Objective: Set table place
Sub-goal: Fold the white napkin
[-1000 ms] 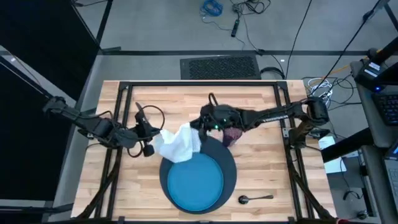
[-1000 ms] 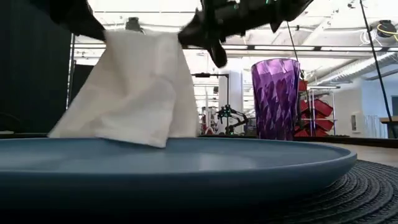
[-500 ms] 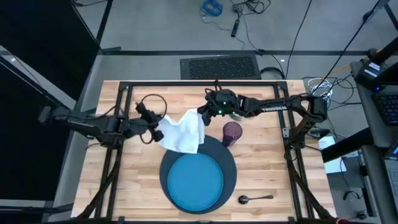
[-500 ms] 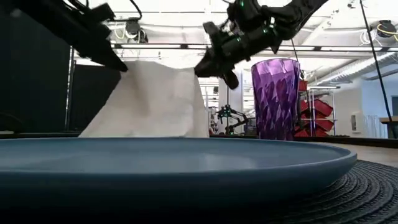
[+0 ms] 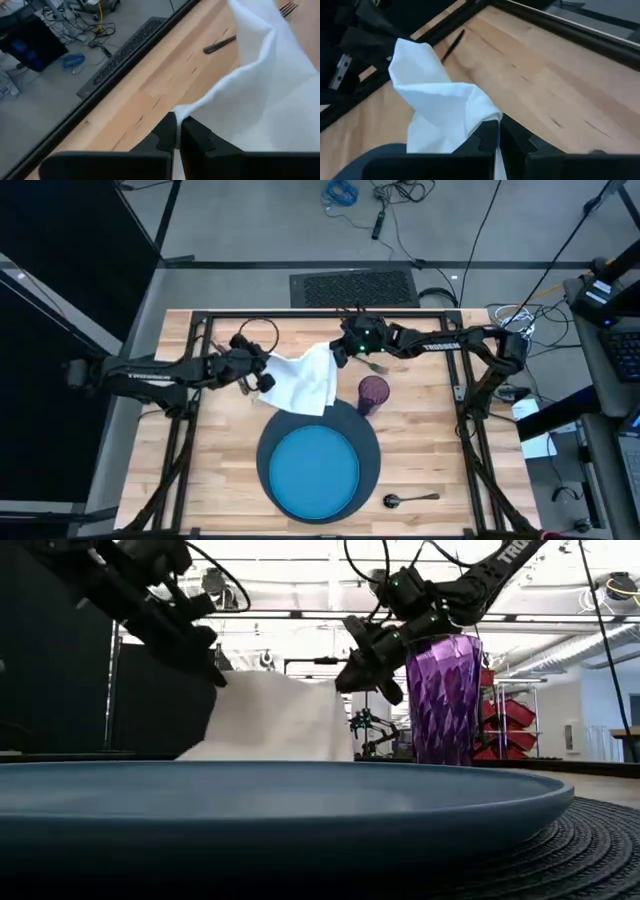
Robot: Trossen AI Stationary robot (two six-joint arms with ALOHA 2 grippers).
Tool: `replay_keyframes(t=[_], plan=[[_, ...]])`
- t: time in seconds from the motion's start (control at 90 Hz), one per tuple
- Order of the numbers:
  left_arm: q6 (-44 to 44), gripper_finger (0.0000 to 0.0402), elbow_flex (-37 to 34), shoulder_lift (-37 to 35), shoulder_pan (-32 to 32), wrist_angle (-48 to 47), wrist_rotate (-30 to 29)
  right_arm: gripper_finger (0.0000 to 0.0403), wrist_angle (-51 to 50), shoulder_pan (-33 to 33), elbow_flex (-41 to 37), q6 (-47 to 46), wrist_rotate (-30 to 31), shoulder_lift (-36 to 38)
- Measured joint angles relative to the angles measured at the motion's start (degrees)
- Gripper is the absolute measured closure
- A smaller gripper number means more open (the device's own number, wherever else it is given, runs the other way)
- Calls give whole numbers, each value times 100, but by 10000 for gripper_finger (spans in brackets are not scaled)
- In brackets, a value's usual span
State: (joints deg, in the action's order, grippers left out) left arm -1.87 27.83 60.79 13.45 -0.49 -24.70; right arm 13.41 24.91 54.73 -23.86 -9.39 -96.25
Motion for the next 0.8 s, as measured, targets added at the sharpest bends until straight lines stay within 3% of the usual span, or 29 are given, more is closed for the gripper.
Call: replay_keyframes(t=[0.344,0.8], plan=[[114,402,0,566,442,480,366,403,-35,-67,-29,167,-656,0],[227,402,2,184,444,-121,526,403,-601,-405,-27,646,-1202,0]])
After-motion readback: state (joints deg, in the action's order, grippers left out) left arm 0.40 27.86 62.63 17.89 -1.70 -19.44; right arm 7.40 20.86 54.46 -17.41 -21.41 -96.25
